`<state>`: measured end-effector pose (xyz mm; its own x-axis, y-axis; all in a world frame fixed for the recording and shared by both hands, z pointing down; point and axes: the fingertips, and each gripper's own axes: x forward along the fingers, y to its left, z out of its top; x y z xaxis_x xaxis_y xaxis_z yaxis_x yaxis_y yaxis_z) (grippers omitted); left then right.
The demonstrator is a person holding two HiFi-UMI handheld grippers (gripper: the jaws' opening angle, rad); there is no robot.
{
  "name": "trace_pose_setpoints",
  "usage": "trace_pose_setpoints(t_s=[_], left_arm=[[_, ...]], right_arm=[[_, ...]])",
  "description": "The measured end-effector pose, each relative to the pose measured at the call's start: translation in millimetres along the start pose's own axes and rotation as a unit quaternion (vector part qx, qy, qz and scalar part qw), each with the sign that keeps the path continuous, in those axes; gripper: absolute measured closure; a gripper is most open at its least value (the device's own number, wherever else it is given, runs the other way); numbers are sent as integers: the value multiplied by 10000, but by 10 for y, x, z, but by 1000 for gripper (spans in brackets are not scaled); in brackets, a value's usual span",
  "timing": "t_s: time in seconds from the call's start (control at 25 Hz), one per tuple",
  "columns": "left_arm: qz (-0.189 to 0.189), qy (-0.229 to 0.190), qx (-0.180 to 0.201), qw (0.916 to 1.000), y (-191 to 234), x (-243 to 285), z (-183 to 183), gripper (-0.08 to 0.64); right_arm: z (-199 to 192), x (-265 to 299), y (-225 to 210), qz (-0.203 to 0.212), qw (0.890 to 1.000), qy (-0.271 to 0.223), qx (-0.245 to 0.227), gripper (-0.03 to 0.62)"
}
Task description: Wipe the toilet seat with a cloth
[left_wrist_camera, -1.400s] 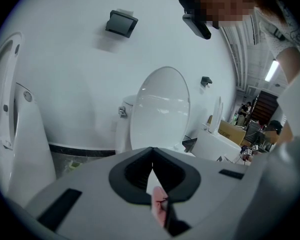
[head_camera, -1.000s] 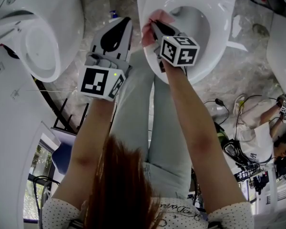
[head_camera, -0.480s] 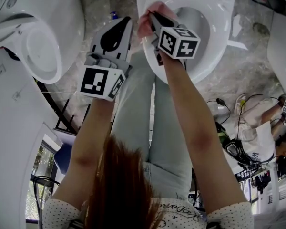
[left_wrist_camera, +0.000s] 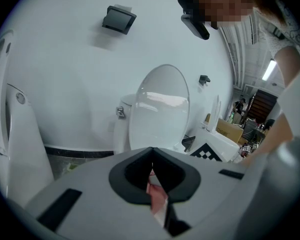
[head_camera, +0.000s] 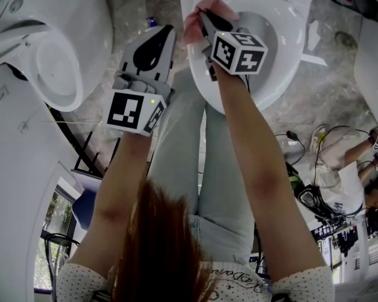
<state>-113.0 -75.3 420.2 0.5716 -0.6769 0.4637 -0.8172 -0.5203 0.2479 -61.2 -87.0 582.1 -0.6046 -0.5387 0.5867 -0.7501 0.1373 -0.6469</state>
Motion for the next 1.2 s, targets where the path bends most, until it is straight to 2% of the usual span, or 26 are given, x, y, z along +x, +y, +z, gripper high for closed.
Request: trace_pose_setpoints(t_s=[0.2,0.44,0.64,1.2], left_arm=[[-5,22,4,10000,-17,33,-10,555],[-32,52,38,10000,-19,32,-28,555],[-27,81,44,10000,6,36,-14,555],[-109,12,142,9998,-37,61,86,555]], right_arm=[[95,6,-58,32,9995,-225,224,557],[219,-3,-173,-20,9995,-299,127,557],[472,-83,-328,-161,9988,-465,20,557],[607,-358,-785,-386,9980,-218,-455,557]])
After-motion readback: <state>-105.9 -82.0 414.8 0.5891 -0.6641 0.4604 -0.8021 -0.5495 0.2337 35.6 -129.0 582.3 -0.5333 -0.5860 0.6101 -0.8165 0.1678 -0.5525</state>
